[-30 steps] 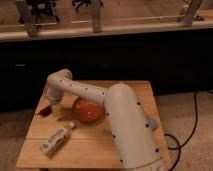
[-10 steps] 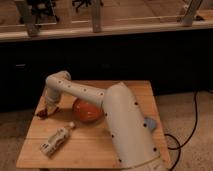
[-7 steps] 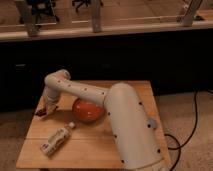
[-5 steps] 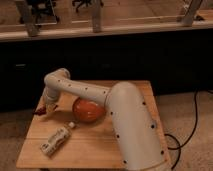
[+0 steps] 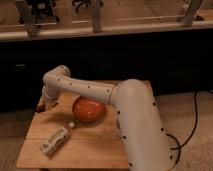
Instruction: Place the pepper in the ceramic cup
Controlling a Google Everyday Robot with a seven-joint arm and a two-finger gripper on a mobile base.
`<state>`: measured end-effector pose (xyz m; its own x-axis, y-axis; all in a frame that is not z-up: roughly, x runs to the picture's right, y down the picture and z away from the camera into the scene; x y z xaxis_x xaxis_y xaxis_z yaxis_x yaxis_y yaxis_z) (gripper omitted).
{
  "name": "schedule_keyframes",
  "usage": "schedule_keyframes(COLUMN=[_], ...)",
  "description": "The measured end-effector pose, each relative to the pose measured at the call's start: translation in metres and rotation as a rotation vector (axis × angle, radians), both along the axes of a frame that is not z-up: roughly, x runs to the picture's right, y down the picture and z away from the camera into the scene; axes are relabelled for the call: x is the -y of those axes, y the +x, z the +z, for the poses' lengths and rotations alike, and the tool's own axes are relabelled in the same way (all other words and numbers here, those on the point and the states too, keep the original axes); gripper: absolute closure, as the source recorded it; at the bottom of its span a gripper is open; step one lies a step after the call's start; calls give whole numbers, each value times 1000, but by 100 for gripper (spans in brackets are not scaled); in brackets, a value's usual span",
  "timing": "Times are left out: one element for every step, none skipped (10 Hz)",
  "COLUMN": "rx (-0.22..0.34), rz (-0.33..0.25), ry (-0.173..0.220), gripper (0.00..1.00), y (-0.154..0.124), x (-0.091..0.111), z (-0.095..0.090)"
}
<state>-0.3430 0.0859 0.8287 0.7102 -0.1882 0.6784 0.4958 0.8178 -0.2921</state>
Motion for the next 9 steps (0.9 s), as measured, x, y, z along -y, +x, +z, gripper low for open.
schedule_keyframes(rx=[0,0,0,1,3,5,7,8,9], rz=[3,4,7,10,12,14,17,18,19], ry=[10,21,35,46,55,67,77,84,94], gripper=[100,100,100,100,100,100,100,100,100], y=[0,1,2,3,3,3,4,4,5], x=[3,6,10,12,15,17,19,21,22], z=[-5,-11,-18,-23,-27,-34,-39,-42,-47])
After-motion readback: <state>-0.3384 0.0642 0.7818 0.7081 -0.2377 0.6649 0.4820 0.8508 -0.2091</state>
